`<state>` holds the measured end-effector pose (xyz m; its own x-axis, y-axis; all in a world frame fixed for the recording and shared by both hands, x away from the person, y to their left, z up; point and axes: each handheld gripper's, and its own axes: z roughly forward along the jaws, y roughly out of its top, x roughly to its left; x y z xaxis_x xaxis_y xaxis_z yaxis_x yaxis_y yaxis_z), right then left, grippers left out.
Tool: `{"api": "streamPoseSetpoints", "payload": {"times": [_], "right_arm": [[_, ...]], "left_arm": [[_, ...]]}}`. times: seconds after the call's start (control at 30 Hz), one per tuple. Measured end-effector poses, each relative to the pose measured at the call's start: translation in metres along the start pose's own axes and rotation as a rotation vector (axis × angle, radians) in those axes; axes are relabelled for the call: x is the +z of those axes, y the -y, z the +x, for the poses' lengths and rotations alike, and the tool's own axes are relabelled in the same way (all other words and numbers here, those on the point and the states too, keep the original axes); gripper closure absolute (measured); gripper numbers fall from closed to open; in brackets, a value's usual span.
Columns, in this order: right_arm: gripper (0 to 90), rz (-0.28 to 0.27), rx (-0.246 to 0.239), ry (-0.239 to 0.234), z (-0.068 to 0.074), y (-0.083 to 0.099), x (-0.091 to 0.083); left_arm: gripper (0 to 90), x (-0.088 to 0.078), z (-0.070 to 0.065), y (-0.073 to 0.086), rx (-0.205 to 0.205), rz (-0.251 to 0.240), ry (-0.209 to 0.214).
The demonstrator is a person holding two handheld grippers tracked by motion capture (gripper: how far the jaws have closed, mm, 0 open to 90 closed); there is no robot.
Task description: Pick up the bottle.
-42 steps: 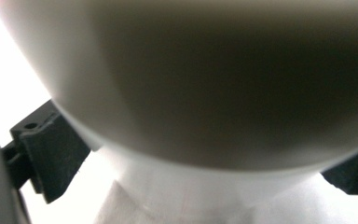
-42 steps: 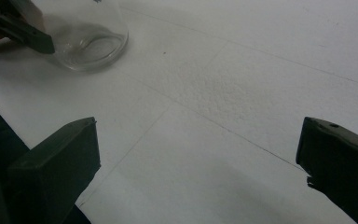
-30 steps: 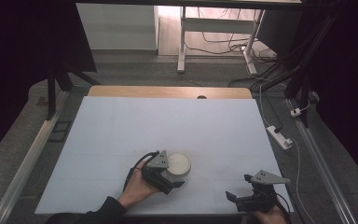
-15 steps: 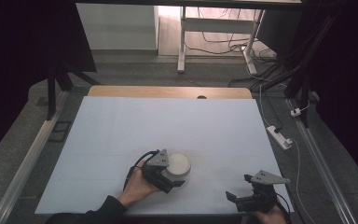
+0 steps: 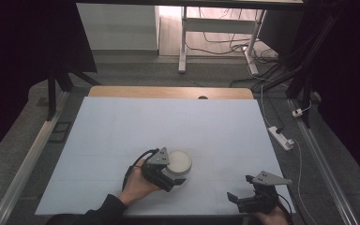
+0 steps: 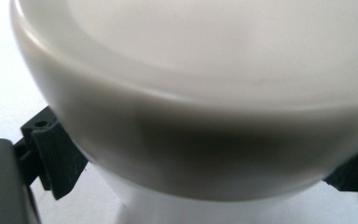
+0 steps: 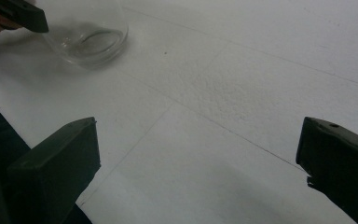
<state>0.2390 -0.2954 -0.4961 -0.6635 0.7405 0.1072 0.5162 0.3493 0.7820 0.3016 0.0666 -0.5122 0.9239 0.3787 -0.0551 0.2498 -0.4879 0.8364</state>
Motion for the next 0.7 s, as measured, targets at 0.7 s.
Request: {"api": "streamPoseSetpoints", "payload": {"times": [0.7], "right_arm": [[0.0,0.004,0.006,0.004,0.0,0.0,0.001]], "left_arm": [[7.3,-0.035,0.022,-0.016,-0.004,-0.059,-0.084]]}}
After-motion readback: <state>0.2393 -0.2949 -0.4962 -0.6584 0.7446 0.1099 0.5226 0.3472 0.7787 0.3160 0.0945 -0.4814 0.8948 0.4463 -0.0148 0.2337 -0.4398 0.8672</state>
